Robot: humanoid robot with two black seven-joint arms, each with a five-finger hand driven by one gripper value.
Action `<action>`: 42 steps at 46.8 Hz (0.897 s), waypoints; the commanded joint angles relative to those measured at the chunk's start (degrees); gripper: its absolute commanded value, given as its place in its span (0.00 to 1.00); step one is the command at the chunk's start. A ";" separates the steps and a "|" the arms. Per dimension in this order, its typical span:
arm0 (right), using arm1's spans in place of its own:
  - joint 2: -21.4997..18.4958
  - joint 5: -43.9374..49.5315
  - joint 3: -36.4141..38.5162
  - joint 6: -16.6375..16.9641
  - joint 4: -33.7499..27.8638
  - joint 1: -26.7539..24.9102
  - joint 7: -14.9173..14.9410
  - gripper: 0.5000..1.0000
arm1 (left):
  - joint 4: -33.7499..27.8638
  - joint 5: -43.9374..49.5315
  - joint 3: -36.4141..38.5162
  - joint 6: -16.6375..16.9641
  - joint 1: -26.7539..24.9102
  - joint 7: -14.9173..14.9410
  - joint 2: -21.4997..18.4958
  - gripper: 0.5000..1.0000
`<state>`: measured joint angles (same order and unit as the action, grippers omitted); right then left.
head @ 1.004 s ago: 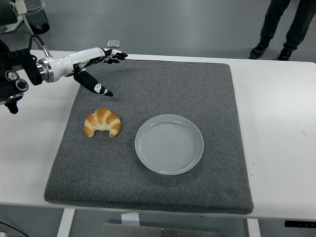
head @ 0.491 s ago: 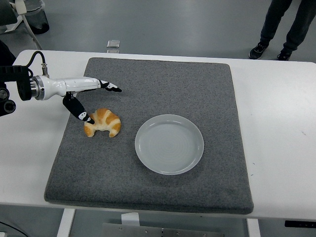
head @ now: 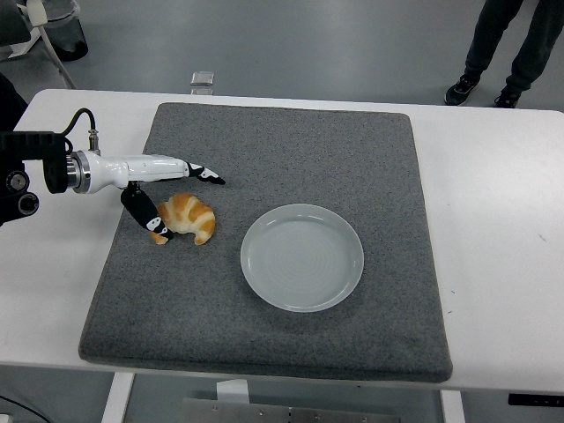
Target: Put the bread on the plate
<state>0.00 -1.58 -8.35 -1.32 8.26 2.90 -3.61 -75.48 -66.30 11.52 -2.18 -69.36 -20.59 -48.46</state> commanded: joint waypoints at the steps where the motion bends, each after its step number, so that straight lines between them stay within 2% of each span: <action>1: 0.00 0.00 0.00 0.00 0.00 0.00 0.01 0.86 | 0.07 -0.32 -0.01 0.16 0.01 0.11 0.73 0.98; 12: 0.00 0.00 0.00 0.00 0.00 0.00 0.01 0.86 | 0.86 -0.93 -0.01 0.51 0.36 0.90 1.17 0.97; 20: 0.00 0.00 0.00 0.00 0.00 0.00 0.01 0.86 | 2.80 -1.64 -0.01 0.51 0.63 0.90 4.07 0.96; 42: 0.00 0.00 0.00 0.00 0.00 0.00 0.01 0.86 | 3.68 -4.19 0.52 0.51 0.89 1.43 4.34 0.88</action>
<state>0.00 -1.58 -8.35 -1.32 8.26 2.90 -3.60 -71.80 -70.32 12.02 -1.62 -68.57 -19.16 -44.12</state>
